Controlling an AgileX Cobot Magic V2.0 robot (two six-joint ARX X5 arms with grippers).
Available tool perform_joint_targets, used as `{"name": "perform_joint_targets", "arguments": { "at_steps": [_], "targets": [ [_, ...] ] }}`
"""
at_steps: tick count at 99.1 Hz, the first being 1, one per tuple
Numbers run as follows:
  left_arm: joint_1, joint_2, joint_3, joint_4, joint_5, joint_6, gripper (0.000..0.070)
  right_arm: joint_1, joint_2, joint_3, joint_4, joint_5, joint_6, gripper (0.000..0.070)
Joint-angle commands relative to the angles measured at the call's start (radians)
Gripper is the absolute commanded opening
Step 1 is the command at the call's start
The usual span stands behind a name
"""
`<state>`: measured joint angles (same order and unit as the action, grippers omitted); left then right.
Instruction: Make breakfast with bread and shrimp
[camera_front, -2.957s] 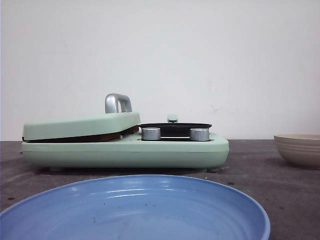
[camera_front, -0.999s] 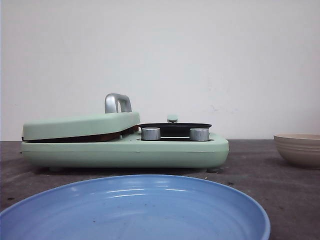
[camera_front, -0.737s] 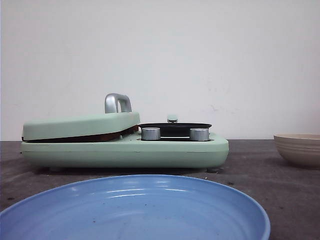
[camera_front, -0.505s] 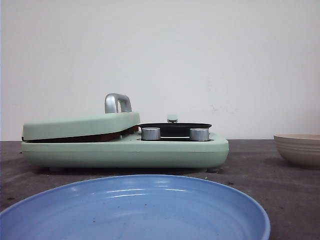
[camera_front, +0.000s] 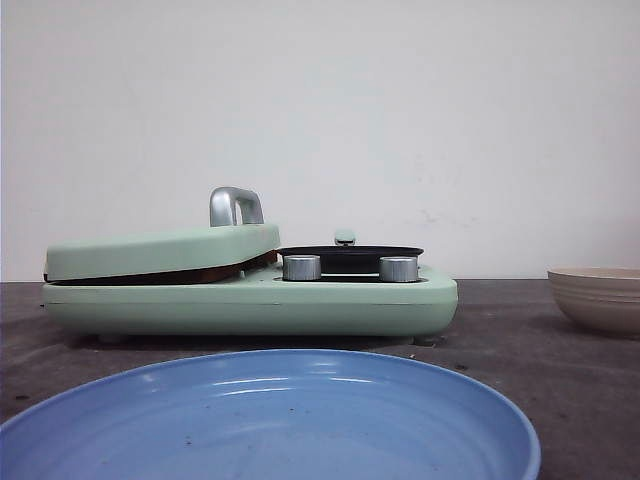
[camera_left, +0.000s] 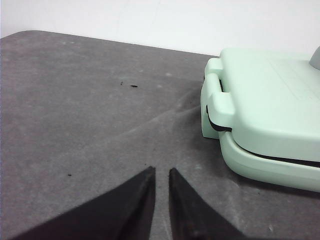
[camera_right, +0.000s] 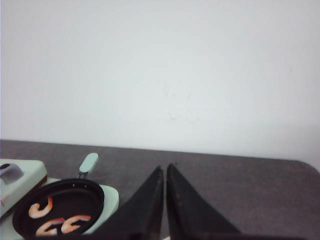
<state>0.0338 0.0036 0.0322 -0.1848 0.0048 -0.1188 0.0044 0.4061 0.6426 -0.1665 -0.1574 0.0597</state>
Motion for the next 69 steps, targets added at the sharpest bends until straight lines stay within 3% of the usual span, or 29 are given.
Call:
{"name": "perform_joint_targets", "arguments": {
  "at_steps": [1, 8, 15, 46, 69],
  "targets": [
    [0.002, 0.0, -0.018, -0.002, 0.003, -0.002, 0.0, 0.016, -0.015, -0.027, 0.006, 0.098, 0.003, 0.0],
    [0.002, 0.0, -0.018, -0.002, 0.003, -0.003, 0.0, 0.039, -0.037, -0.079, 0.009, 0.212, 0.0, 0.0],
    [0.002, 0.0, -0.018, -0.002, 0.003, -0.003, 0.0, 0.056, -0.062, -0.146, 0.01, 0.262, 0.0, 0.0],
    [0.002, 0.0, -0.018, -0.002, 0.003, -0.002, 0.0, 0.056, -0.267, -0.461, 0.01, 0.264, 0.0, 0.0],
    [0.002, 0.0, -0.018, -0.002, 0.003, -0.003, 0.0, 0.046, -0.348, -0.559, 0.008, 0.262, 0.0, 0.0]
  ]
}}
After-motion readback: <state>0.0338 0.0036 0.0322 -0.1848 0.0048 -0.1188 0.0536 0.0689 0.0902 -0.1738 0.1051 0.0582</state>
